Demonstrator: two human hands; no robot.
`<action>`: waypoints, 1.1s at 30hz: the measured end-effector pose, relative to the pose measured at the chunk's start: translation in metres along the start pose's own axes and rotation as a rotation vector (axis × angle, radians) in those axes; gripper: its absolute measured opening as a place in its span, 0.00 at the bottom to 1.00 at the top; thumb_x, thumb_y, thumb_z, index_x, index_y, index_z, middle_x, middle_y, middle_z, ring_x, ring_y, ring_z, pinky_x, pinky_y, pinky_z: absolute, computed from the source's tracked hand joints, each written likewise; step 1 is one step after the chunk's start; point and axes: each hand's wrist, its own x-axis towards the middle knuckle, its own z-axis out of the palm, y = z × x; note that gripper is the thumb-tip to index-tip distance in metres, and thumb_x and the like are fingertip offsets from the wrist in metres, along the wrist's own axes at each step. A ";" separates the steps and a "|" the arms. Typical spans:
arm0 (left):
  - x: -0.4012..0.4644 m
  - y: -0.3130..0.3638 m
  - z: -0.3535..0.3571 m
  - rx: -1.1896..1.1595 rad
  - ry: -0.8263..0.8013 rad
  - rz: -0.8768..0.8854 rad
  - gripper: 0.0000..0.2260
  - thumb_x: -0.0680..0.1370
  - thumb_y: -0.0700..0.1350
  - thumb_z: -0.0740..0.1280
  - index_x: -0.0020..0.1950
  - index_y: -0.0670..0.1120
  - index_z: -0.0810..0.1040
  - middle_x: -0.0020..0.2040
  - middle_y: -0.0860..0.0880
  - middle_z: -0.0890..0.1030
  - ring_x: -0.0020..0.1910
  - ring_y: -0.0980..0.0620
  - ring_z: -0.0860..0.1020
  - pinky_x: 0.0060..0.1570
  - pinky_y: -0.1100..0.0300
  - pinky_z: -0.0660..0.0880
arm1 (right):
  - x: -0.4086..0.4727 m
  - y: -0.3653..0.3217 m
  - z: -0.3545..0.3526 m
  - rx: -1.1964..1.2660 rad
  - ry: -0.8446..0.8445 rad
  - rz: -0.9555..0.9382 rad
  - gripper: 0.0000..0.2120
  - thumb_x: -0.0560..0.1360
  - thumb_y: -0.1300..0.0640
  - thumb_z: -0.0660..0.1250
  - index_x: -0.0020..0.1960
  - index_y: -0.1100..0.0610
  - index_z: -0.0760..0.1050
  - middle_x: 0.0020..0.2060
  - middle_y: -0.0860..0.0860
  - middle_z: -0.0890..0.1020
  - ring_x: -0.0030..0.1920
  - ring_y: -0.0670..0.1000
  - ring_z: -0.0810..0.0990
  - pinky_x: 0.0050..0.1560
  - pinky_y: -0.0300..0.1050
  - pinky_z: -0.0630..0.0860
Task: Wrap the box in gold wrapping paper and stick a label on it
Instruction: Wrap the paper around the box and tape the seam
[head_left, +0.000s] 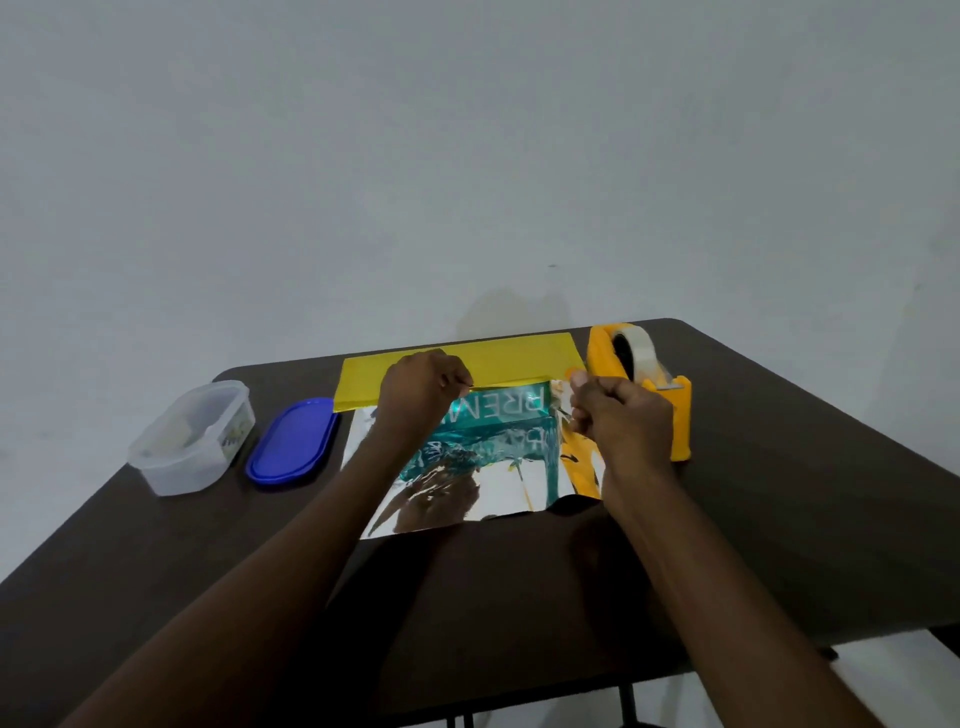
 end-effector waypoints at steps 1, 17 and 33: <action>0.000 -0.002 -0.001 -0.015 0.002 -0.009 0.03 0.71 0.43 0.74 0.40 0.52 0.85 0.40 0.54 0.84 0.38 0.54 0.81 0.40 0.59 0.76 | 0.004 0.001 0.015 -0.017 -0.048 0.011 0.08 0.74 0.57 0.74 0.37 0.58 0.80 0.29 0.53 0.79 0.28 0.48 0.75 0.41 0.51 0.80; 0.003 -0.019 0.004 -0.174 0.008 -0.041 0.06 0.68 0.41 0.75 0.41 0.52 0.86 0.38 0.54 0.85 0.35 0.61 0.77 0.37 0.64 0.74 | 0.033 0.054 0.116 -0.411 0.084 0.113 0.21 0.65 0.47 0.79 0.44 0.64 0.82 0.40 0.58 0.86 0.39 0.58 0.85 0.42 0.57 0.83; 0.008 -0.015 0.004 -0.146 0.018 -0.085 0.08 0.69 0.54 0.76 0.39 0.50 0.85 0.36 0.53 0.85 0.35 0.60 0.80 0.34 0.66 0.71 | 0.035 0.062 0.094 -0.846 -0.054 -0.218 0.14 0.72 0.52 0.73 0.43 0.64 0.80 0.43 0.61 0.84 0.40 0.57 0.79 0.31 0.37 0.62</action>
